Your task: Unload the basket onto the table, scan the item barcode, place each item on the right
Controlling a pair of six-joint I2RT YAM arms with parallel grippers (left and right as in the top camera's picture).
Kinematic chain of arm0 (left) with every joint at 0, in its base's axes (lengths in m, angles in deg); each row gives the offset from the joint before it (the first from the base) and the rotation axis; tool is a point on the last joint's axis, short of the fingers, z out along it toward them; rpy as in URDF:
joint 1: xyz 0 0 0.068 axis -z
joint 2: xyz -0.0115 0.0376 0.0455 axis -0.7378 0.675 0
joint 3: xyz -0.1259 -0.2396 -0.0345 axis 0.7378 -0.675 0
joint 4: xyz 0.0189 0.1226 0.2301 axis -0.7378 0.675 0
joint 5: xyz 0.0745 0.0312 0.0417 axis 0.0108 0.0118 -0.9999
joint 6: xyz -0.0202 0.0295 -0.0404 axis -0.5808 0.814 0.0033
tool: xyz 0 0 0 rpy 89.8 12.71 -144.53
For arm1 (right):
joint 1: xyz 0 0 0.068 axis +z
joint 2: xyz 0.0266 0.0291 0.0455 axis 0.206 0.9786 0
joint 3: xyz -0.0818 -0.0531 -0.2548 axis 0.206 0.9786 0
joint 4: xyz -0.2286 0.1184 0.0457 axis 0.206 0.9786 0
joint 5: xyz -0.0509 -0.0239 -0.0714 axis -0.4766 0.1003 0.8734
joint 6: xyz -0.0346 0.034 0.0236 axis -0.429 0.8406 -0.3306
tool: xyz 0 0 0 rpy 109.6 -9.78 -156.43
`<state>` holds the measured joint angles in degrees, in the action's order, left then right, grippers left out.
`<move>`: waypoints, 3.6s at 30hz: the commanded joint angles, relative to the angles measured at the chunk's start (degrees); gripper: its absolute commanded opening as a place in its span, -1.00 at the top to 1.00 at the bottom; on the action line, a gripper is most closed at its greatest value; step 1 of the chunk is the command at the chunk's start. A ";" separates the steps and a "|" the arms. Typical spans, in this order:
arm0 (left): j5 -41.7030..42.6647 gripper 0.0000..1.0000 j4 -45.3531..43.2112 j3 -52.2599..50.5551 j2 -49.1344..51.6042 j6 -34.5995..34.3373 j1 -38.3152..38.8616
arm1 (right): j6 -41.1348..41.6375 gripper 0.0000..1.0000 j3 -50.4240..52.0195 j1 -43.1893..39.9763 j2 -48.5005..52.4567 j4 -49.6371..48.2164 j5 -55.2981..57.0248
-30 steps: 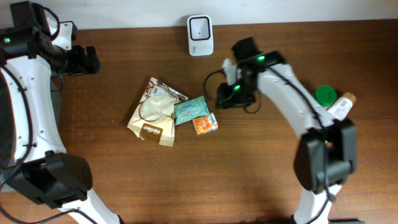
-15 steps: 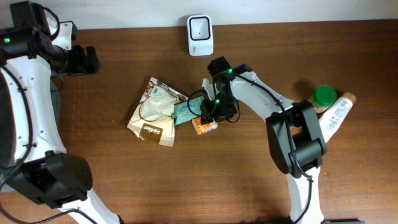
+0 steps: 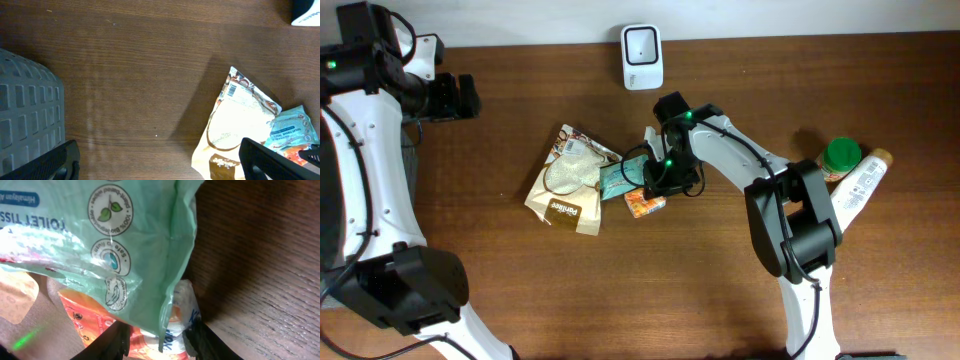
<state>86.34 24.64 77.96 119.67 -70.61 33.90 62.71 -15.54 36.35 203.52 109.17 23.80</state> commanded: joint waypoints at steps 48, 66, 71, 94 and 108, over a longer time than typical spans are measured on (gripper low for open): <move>0.59 -0.98 -0.11 0.26 -0.15 0.90 -0.42 | 23.89 0.91 0.04 -11.76 -23.26 5.99 8.83; 0.59 -0.98 -0.09 0.26 -0.15 0.90 -0.42 | 61.94 0.88 29.77 -10.27 -22.32 -23.23 20.06; 0.59 -0.98 -0.09 0.26 -0.15 0.90 -0.39 | 47.56 -0.71 29.27 -10.29 -22.36 -22.97 17.51; 0.59 -0.98 -0.09 0.26 -0.15 0.90 -0.39 | -11.23 -0.15 7.06 -16.63 -11.93 0.13 5.16; 0.59 -0.98 -0.09 0.26 -0.15 0.90 -0.42 | -12.61 0.12 7.23 -16.63 -4.57 -0.63 2.89</move>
<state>86.32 24.64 77.96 119.67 -70.63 33.90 50.64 -8.04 19.79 197.12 108.58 27.80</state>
